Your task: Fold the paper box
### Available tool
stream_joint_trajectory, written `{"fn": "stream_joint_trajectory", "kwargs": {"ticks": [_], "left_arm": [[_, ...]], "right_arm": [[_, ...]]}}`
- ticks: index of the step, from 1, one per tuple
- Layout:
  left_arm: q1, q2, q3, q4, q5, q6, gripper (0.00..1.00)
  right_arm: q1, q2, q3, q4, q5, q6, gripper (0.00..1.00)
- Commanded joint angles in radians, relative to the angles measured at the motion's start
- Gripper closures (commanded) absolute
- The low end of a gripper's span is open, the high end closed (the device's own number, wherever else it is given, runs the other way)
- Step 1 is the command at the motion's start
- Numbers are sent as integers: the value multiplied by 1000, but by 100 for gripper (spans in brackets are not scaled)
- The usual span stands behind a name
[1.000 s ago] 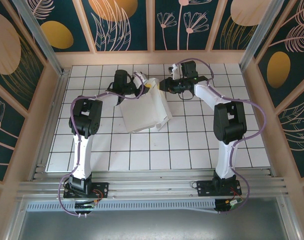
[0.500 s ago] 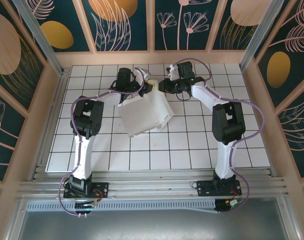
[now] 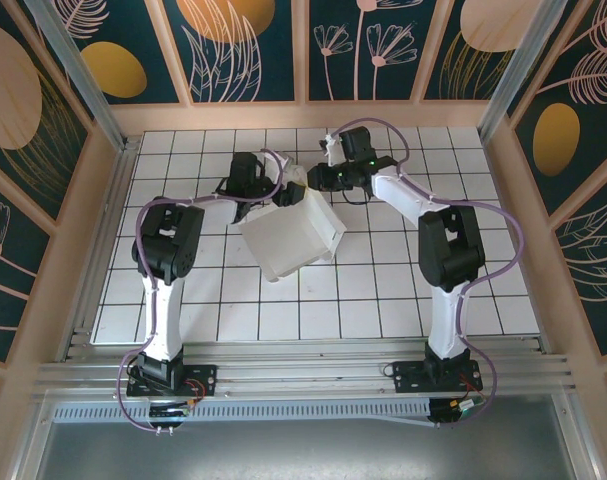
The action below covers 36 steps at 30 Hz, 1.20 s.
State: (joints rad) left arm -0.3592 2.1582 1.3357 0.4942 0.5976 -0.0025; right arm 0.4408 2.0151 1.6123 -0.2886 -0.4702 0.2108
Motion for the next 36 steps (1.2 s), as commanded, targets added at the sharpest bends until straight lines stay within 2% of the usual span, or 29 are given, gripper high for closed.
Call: {"fn": "stream_joint_trajectory", "kwargs": {"ticks": [1, 10, 14, 19, 22, 25, 27, 30, 36], "left_arm": [[19, -65, -41, 149, -13, -47, 29], [44, -123, -160, 240, 87, -82, 29], [51, -196, -281, 395, 114, -133, 29], [73, -315, -411, 578, 49, -301, 31], [91, -369, -422, 583, -9, -433, 37], [103, -404, -377, 431, -89, -508, 44], [112, -401, -293, 212, -197, -516, 53], [127, -324, -103, -127, -348, -516, 72], [141, -89, 228, -478, -375, -502, 78]], "right_arm": [[18, -13, 31, -20, 29, -33, 79], [41, 0, 30, -36, 52, -47, 78], [49, 10, 39, -55, 66, -55, 78], [57, 12, 41, -60, 70, -59, 78], [60, 13, 40, -61, 72, -61, 78], [64, 15, 38, -60, 76, -62, 78], [68, 16, 38, -61, 79, -63, 78], [72, 16, 37, -64, 81, -66, 78], [79, 14, 38, -63, 79, -68, 78]]}}
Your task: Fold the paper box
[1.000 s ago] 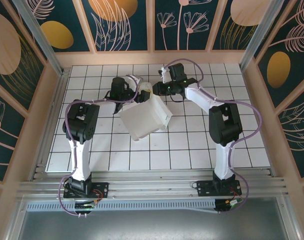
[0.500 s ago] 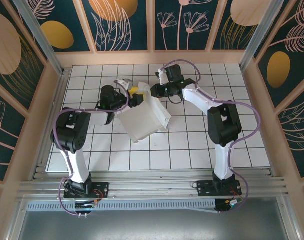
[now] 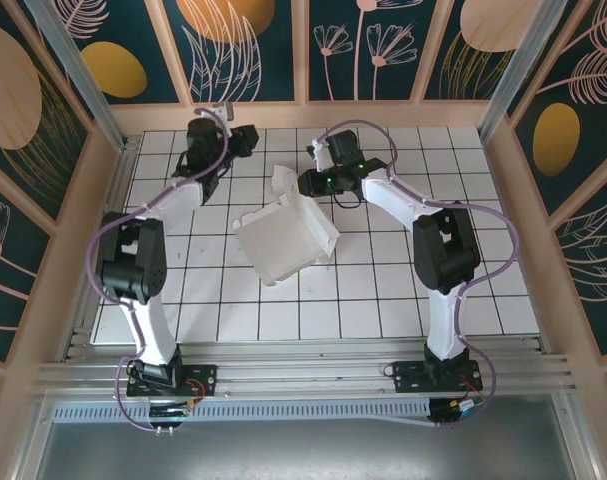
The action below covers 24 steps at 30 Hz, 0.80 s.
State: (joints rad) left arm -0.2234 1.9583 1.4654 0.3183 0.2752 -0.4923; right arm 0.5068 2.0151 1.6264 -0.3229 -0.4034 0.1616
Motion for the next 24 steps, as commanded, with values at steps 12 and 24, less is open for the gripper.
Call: {"fn": "stream_joint_trajectory", "kwargs": {"ticks": [12, 24], "left_arm": [[4, 337, 272, -424, 226, 23, 79], [-3, 327, 235, -512, 407, 73, 87]], "right_arm": [[19, 18, 17, -21, 9, -14, 78], [22, 31, 32, -15, 9, -5, 78]]}}
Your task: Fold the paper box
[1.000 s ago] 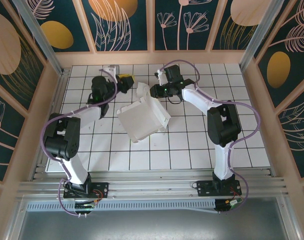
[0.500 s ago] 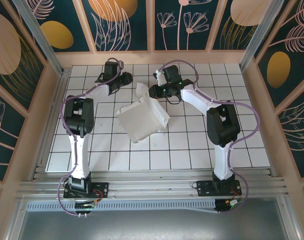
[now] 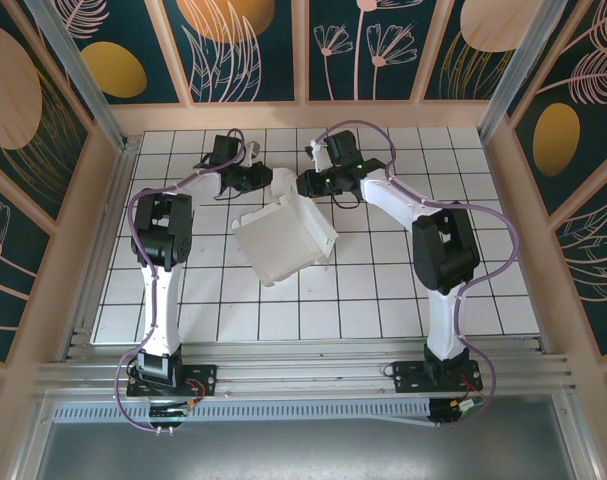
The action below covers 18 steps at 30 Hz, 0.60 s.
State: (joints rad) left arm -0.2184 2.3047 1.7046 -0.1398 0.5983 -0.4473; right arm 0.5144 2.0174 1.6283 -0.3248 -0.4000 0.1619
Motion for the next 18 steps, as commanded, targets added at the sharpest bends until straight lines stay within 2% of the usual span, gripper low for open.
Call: {"fn": "stream_joint_trajectory", "kwargs": {"ticks": [1, 7, 11, 18], "left_arm": [[-10, -33, -19, -47, 98, 31, 88], [-16, -121, -110, 62, 179, -7, 88], [-27, -121, -114, 103, 253, -34, 88], [-76, -122, -148, 122, 264, -45, 88]], "right_arm": [[16, 29, 30, -11, 7, -4, 77], [22, 35, 35, -10, 12, -2, 77], [25, 34, 30, -10, 19, 0, 77], [27, 34, 19, 5, 27, 6, 77]]}}
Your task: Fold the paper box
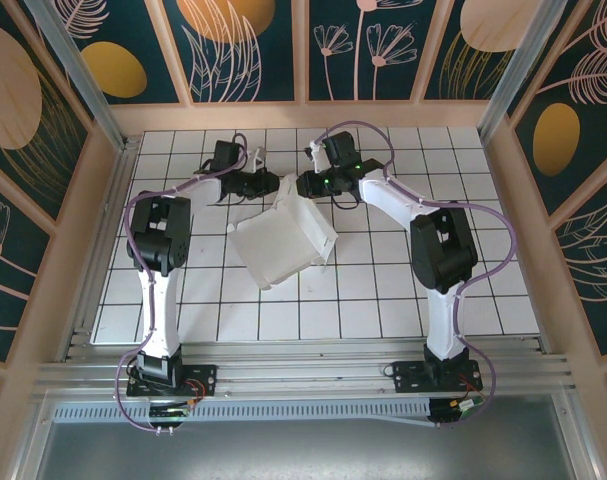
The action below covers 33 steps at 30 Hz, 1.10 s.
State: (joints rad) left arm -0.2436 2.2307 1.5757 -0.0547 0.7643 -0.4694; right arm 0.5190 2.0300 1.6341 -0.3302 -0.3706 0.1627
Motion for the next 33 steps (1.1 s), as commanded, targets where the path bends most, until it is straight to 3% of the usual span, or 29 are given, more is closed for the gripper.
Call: {"fn": "stream_joint_trajectory", "kwargs": {"ticks": [1, 7, 10, 16, 24, 28, 33], "left_arm": [[-59, -49, -26, 43, 98, -25, 88], [-96, -68, -87, 110, 111, -44, 85], [-98, -89, -149, 154, 130, 5, 76], [-91, -120, -192, 29, 72, 356, 63], [-35, -190, -223, -1, -4, 515, 52], [-34, -239, -265, -55, -103, 650, 51], [-13, -291, -309, -96, -147, 817, 51]], "right_arm": [[22, 23, 13, 11, -4, 5, 77], [42, 30, 9, 17, -7, 5, 77], [42, 24, -1, 21, -7, 4, 77], [42, 15, -11, 14, -1, -8, 77], [39, 5, -19, 5, -19, -14, 75], [36, -4, -26, 10, -30, -12, 75], [35, -7, -28, 10, -40, -9, 75]]}}
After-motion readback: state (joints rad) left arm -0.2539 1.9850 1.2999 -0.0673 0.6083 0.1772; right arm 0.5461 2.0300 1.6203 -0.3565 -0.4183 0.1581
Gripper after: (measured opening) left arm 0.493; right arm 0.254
